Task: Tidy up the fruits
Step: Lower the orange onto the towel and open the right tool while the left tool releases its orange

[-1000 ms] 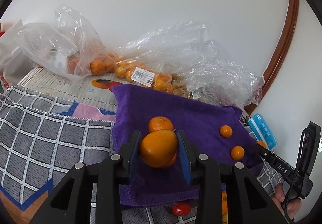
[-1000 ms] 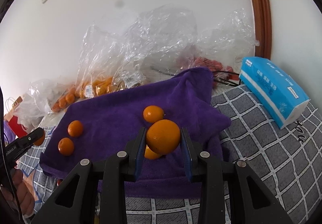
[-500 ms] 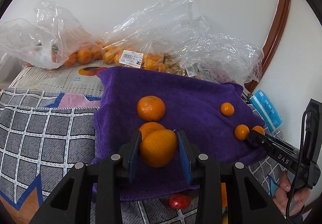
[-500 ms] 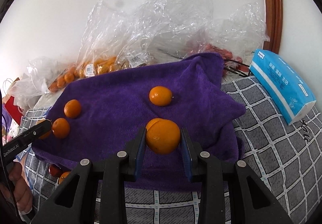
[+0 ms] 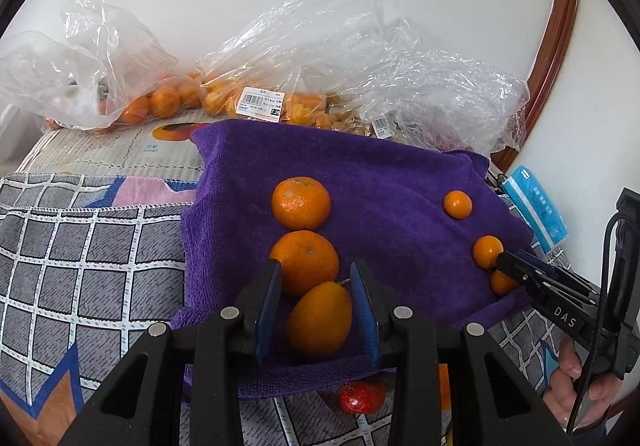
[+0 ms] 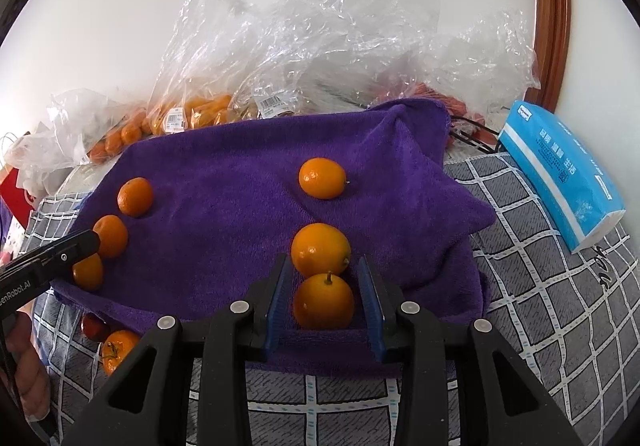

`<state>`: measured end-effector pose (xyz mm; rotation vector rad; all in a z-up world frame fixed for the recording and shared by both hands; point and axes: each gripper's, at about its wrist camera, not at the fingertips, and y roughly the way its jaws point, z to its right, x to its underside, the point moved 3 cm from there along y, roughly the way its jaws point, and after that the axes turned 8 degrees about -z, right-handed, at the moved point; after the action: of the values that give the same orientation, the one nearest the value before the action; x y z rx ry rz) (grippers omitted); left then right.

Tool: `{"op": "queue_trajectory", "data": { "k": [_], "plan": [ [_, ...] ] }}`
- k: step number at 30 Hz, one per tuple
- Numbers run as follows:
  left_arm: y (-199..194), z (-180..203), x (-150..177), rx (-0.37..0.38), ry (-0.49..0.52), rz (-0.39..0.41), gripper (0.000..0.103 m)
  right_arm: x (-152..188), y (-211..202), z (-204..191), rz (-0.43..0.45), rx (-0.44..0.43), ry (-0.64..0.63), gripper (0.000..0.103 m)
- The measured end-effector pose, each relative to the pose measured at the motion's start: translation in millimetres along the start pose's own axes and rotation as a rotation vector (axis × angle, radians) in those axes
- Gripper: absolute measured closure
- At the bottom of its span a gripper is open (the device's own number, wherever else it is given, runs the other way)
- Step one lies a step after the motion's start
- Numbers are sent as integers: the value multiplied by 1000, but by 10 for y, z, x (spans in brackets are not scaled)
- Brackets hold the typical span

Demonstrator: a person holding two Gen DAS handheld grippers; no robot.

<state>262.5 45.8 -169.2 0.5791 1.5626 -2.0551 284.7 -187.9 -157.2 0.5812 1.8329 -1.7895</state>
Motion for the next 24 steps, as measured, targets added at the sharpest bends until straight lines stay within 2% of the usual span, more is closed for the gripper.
{"op": "queue_trajectory", "data": {
  "k": [9, 12, 17, 24],
  "plan": [
    [6, 23, 5, -6, 5, -1, 69, -17, -108, 27, 58, 21, 21, 53],
    [-12, 35, 5, 9, 7, 3, 58, -27, -128, 36, 71, 22, 29, 50],
    [-99, 50, -5, 20, 8, 49, 54, -31, -161, 74, 96, 46, 50, 46],
    [-184, -39, -49, 68, -48, 78, 43, -24, -217, 69, 119, 53, 55, 46]
  ]
}}
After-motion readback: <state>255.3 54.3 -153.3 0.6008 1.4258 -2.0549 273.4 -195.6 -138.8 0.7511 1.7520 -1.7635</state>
